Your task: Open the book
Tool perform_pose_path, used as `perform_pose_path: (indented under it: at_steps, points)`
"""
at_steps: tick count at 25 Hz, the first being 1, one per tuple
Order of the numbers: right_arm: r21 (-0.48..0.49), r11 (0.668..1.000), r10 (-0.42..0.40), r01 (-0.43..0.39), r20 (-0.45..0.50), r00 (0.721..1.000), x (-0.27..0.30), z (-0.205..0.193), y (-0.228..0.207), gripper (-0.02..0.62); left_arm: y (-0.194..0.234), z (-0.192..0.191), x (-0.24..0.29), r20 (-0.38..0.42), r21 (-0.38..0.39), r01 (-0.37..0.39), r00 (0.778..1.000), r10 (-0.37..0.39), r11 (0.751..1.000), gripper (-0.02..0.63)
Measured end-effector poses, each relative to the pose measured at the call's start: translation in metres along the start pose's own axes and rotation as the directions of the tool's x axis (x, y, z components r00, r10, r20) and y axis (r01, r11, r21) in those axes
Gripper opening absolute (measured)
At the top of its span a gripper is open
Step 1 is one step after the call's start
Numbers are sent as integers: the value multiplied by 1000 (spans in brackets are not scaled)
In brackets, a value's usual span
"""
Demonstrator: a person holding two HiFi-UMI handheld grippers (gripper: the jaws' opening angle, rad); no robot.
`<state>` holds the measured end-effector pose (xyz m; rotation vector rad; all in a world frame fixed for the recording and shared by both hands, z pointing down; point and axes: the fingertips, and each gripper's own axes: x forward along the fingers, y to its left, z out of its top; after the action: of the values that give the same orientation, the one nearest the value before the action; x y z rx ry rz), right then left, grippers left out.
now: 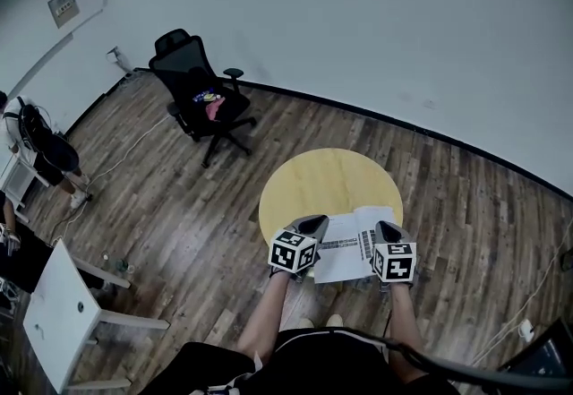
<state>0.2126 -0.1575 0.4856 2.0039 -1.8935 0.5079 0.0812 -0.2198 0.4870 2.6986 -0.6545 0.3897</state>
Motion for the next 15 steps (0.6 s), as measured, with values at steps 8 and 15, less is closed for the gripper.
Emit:
perform_pose_path:
  at_steps: [8, 15]
  points:
    - [-65, 993, 105, -102, 36, 994, 23, 34, 48, 6, 38, 21, -40, 60, -10, -106, 993, 106, 994, -2]
    - [-111, 975, 202, -194, 60, 978, 40, 59, 94, 6, 70, 29, -77, 96, -33, -195, 976, 197, 980, -2]
